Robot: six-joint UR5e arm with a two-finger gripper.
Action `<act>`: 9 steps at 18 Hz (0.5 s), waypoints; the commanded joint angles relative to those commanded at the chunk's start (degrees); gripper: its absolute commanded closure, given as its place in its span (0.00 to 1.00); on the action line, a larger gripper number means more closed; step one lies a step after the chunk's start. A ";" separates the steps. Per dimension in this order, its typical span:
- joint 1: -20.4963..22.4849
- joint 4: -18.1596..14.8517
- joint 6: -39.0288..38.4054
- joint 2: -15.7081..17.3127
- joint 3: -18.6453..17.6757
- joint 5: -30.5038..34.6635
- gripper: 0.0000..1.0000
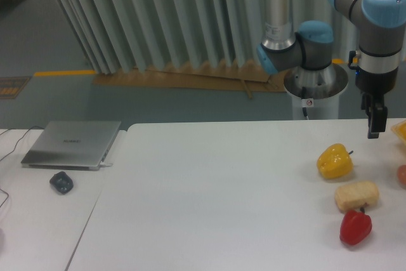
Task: Place the red peppers in a basket
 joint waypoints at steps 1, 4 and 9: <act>0.00 0.79 0.69 0.00 0.00 0.34 0.00; 0.00 1.59 0.35 0.18 -0.62 0.43 0.00; 0.09 1.68 0.70 0.18 -0.53 1.57 0.00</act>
